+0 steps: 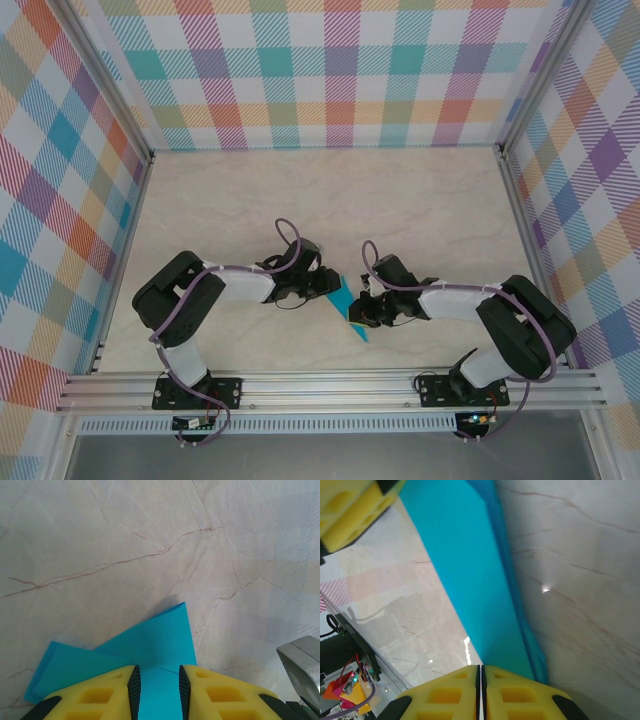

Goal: Fold a paper plane with a square sheet of paper (pick it up from the middle)
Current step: Perform the fifth fold on the wing at the bottom-center of the table.

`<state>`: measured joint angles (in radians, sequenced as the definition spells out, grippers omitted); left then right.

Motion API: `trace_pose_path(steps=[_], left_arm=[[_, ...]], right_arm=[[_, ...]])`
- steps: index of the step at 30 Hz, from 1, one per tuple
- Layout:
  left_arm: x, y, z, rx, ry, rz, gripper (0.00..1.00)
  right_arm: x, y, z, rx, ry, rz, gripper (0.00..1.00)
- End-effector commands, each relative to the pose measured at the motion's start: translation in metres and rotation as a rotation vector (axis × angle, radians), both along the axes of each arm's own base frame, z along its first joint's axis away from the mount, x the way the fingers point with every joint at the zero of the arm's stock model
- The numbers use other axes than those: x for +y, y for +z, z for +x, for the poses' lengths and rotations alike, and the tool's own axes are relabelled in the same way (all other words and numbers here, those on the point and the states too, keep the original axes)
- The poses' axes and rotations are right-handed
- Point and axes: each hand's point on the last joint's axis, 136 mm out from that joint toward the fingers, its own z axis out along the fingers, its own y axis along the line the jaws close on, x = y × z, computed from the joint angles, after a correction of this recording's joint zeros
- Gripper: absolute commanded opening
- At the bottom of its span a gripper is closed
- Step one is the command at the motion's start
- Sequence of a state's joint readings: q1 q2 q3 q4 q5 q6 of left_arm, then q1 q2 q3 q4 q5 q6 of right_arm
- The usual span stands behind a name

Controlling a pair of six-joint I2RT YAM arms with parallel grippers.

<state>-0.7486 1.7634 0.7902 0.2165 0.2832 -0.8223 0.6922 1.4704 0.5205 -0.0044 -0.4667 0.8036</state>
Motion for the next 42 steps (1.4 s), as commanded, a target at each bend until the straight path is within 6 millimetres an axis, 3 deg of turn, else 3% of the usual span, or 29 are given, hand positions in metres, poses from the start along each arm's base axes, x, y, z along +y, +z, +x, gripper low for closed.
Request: trace_pose_path(steps=[1,9,17,25,33,42], left_arm=[[0.018,-0.034,-0.010,0.063,0.023,0.103,0.29],[0.015,-0.031,-0.009,0.066,0.017,0.093,0.29],[0.017,-0.033,-0.010,0.070,0.026,0.102,0.29],[0.022,-0.036,-0.011,0.070,0.033,0.120,0.29],[0.023,-0.039,-0.010,0.078,0.039,0.127,0.28],[0.023,-0.039,-0.010,0.078,0.041,0.130,0.28]], right_arm=[[0.013,0.019,0.011,-0.048,0.017,0.011,0.12],[0.036,0.008,0.028,-0.035,0.023,0.000,0.12],[0.020,-0.027,0.017,0.041,-0.011,-0.092,0.12],[0.010,-0.010,0.000,0.030,-0.017,-0.035,0.15],[-0.006,-0.024,-0.020,0.084,-0.028,-0.031,0.16],[-0.006,0.004,-0.010,-0.003,-0.026,-0.002,0.17]])
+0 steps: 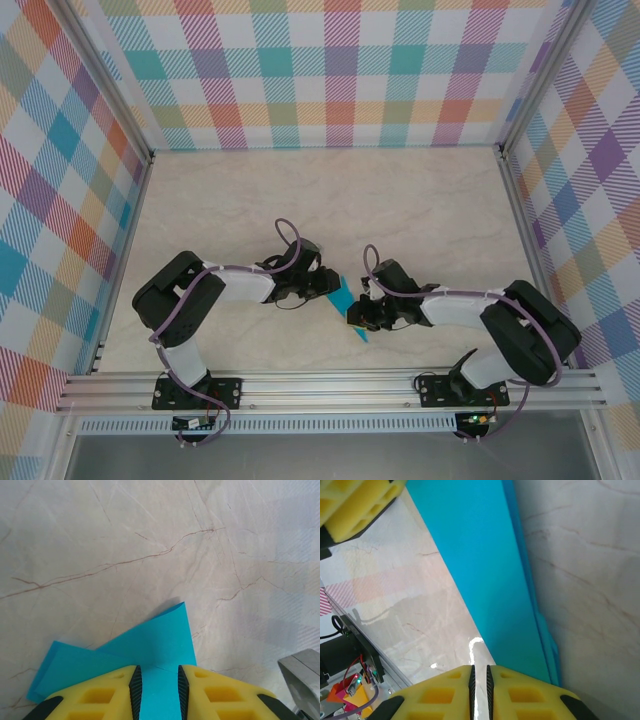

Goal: Fold a paper plane with a square sheet of paper (pick it up from the middle)
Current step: Perform the fifth fold on the wing at the bottom-center of the table.

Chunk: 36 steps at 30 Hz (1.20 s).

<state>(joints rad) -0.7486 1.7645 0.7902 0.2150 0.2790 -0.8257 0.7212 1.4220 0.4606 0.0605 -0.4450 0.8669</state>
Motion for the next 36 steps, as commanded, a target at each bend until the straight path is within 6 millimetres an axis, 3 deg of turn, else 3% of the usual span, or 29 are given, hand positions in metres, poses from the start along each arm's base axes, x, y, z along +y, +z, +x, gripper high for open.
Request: trace_pose_path(steps=[1,10,19,24,29,36], left_arm=[[0.022,-0.040,-0.011,0.079,0.035,0.127,0.28],[0.023,-0.041,-0.010,0.084,0.045,0.133,0.28],[0.025,-0.041,-0.010,0.085,0.050,0.133,0.28],[0.024,-0.039,-0.008,0.080,0.050,0.130,0.28],[0.023,-0.039,-0.008,0.079,0.048,0.127,0.28],[0.020,-0.035,-0.008,0.076,0.039,0.113,0.28]], right_arm=[[-0.006,0.003,-0.001,0.003,0.000,-0.023,0.17],[-0.026,-0.033,-0.031,0.111,0.023,-0.075,0.15],[-0.042,-0.021,-0.053,0.095,0.074,-0.068,0.17],[-0.051,-0.027,-0.062,0.128,0.070,-0.110,0.18],[-0.053,-0.020,-0.059,0.103,0.061,-0.117,0.18],[-0.031,0.019,-0.029,-0.015,0.068,-0.054,0.21]])
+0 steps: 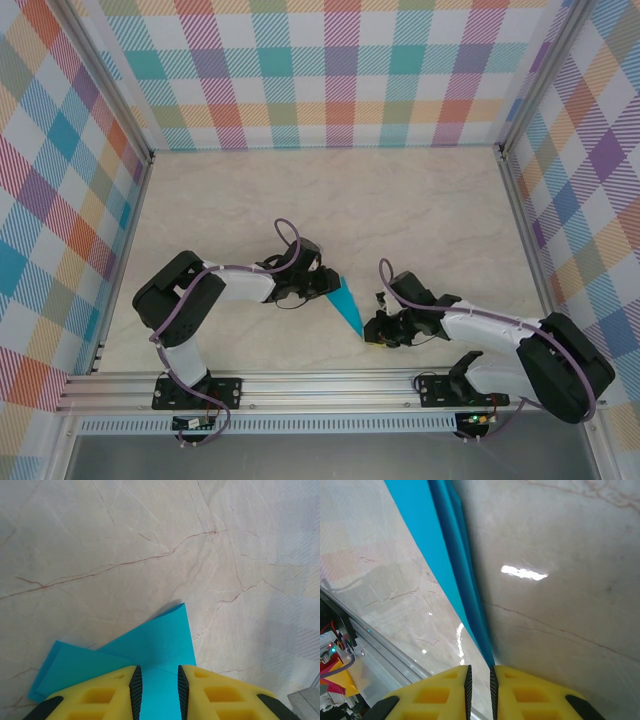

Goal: Fold a paper plane with a square sheet of paper (pick it up from the middle)
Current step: Perform the fifth fold on the wing at the bottom-center of the table.

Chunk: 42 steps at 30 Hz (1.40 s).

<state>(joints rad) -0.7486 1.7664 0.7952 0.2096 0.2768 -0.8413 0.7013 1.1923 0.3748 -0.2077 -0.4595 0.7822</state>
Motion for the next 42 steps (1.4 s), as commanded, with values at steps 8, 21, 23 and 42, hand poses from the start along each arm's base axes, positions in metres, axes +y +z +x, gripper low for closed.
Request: trace_pose_path(steps=[8,21,23,42], left_arm=[[0.021,-0.033,-0.008,0.061,0.028,0.115,0.28],[0.022,-0.033,-0.009,0.062,0.027,0.122,0.28],[0.022,-0.034,-0.009,0.064,0.027,0.124,0.28],[0.023,-0.034,-0.006,0.058,0.026,0.145,0.28]], right_arm=[[0.047,0.029,0.052,-0.089,0.033,0.066,0.21],[0.019,-0.038,0.018,0.064,-0.003,-0.032,0.20],[0.014,-0.041,0.010,0.077,0.000,-0.032,0.20],[-0.015,-0.023,-0.028,0.074,0.037,-0.019,0.23]])
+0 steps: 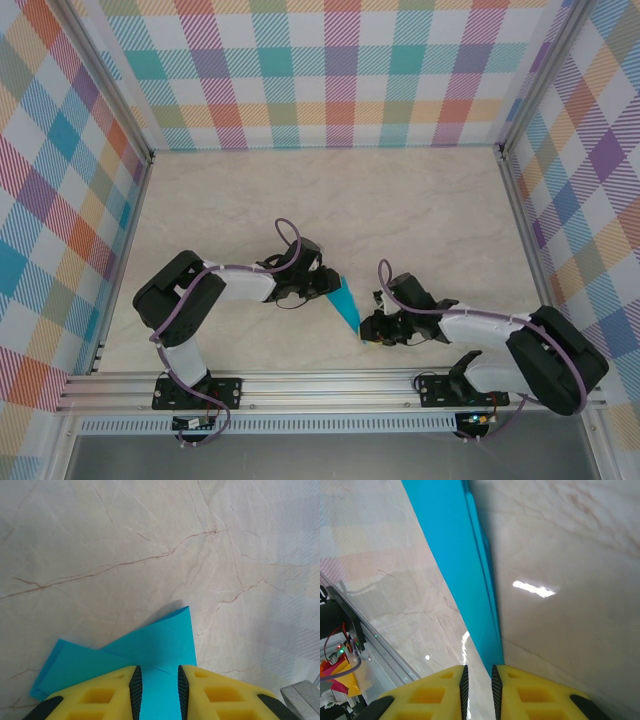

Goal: Fold a paper plane with a square sheet of paper (pick it up from the middle)
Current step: Perform the fifth fold on the wing at the bottom-center of the table.

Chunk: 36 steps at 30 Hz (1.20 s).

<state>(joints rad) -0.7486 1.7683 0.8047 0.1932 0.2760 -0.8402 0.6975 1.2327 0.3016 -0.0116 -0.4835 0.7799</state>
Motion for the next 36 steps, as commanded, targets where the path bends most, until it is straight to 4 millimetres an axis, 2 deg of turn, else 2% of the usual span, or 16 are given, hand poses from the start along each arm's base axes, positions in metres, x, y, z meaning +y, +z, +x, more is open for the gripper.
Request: trace_pose_path(steps=[1,8,10,13,16,19,23,30,36], left_arm=[[0.023,-0.033,-0.006,0.050,0.025,0.140,0.28],[0.021,-0.031,-0.005,0.048,0.022,0.129,0.29],[0.020,-0.030,-0.005,0.049,0.021,0.127,0.29],[0.019,-0.028,-0.005,0.046,0.019,0.123,0.29],[0.018,-0.026,-0.005,0.044,0.016,0.116,0.29],[0.014,-0.020,-0.005,0.035,0.004,0.092,0.30],[0.008,0.000,-0.003,0.002,-0.019,0.058,0.32],[0.001,0.050,-0.003,-0.072,-0.052,-0.008,0.40],[-0.010,0.062,-0.015,-0.070,-0.072,-0.080,0.42]], right_arm=[[-0.020,-0.009,-0.030,0.108,0.028,-0.082,0.23],[0.004,0.043,0.005,-0.042,0.014,0.005,0.25],[0.012,0.048,0.014,-0.054,0.012,0.023,0.24],[0.019,0.040,0.023,-0.039,0.000,0.012,0.23],[0.025,0.025,0.024,0.011,0.006,0.009,0.19],[0.018,0.003,0.019,0.061,-0.005,-0.047,0.15],[0.009,-0.019,0.012,0.111,-0.019,-0.110,0.09],[0.004,-0.029,0.009,0.130,-0.040,-0.132,0.07],[0.005,-0.028,0.011,0.127,-0.053,-0.132,0.07]])
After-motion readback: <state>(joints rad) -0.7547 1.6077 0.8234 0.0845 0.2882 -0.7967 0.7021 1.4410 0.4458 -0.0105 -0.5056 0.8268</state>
